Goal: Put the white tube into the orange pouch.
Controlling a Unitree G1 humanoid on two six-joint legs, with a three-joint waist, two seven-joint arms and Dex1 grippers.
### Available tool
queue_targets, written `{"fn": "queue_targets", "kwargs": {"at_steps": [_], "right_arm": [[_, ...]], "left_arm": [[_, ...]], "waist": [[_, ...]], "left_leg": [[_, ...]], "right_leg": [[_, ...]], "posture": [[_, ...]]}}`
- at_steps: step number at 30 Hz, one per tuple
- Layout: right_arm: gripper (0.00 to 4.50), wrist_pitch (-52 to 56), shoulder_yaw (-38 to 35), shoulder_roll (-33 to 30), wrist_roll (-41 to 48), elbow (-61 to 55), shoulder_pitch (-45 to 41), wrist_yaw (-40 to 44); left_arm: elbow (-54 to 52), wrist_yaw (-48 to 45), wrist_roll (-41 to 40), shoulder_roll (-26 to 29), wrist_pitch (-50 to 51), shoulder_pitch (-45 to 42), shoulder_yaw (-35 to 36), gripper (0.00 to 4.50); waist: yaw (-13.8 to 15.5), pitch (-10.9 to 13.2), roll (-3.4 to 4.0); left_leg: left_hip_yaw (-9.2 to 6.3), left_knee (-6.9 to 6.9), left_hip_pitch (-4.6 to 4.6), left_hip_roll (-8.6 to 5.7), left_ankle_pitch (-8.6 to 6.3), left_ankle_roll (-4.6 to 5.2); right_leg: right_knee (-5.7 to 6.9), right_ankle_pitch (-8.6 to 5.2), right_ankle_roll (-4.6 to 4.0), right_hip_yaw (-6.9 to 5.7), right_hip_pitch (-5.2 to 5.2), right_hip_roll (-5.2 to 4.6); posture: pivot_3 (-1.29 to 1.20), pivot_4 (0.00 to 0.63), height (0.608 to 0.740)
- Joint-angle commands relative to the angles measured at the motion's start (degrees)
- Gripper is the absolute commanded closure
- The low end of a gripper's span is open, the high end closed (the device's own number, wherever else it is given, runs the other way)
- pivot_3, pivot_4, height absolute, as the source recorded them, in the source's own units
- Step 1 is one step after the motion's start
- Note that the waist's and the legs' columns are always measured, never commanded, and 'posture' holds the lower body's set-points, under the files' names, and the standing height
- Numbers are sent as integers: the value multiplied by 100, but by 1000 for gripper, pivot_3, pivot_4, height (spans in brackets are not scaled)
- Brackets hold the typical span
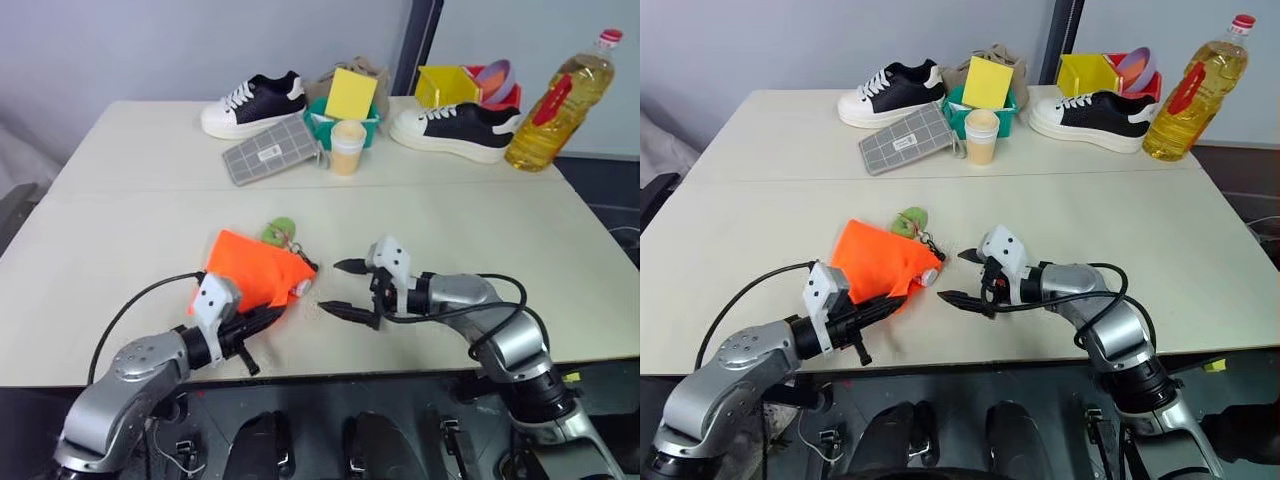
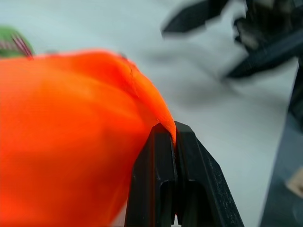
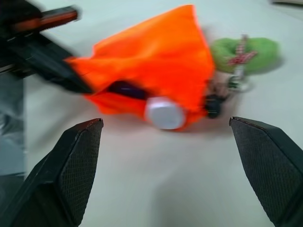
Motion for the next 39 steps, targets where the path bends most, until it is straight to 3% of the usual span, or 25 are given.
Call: {"fn": "queue_targets", "kwargs": {"at_steps": [1,5,10,13,18,28,31,38,39], "right_arm": [[67,-84,-218,223,-22,245,-342,-321],[67,-130,-230,521,-131,678,-613,-622],[67,-319,-115,1053,-352,1328,-994,-1021],[0,-438,-82,1283,-491,1668,-1164,-1187],[0,-504,-105,1792,-712,2512,-1602,-1628],[0,-835,-122,2488,-996,4045,-2189,-1973],[888,-940,-29,2567,-1105,4203,-2168,-1891],[4453,-1225,8,2371,-1290,3733,-1841,-1822],[4453,-1264,-4,2331,-1318,3649,-1791,-1837]], "left_arm": [[-206,-335,-225,358,63,331,489,4500],[-189,-576,-304,684,75,661,800,4500],[-169,-612,-468,679,84,647,936,4500],[-232,-684,-754,697,246,652,1025,3687],[-161,-562,-879,641,177,542,1297,1330],[-40,-369,-1160,481,188,298,1608,1330],[-68,-282,-979,381,61,333,1471,1255],[13,-141,-663,116,-188,325,1262,1255],[30,-126,-627,81,-215,295,1242,1255]], "waist": [[-10,0,0],[4,2,2],[-9,1,2],[-30,2,2],[-111,2,2],[-134,1,1],[-132,1,1],[-117,1,1],[-115,1,0]], "left_leg": [[0,-1,1,0,1,-1],[1,-17,0,-1,3,-7],[7,-47,1,-9,11,-20],[7,-62,1,-10,19,-33],[7,-67,1,-10,36,-57],[9,-64,4,-9,55,-58],[9,-65,5,-9,57,-61],[8,-65,8,-9,52,-75],[8,-64,8,-9,52,-76]], "right_leg": [[0,0,-1,1,-6,0],[-8,-3,-6,1,-12,-4],[-17,-2,-8,3,-20,-12],[-15,-5,-14,2,-18,-12],[-6,-8,-19,-1,-9,-8],[2,4,5,-2,-4,5],[3,4,7,-2,-4,7],[5,5,7,-3,-2,8],[5,5,7,-3,-1,7]], "posture": [[0,150,740],[0,150,740],[0,150,740],[0,150,740],[0,150,740],[0,150,740],[0,150,740],[0,150,740],[0,150,740]]}}
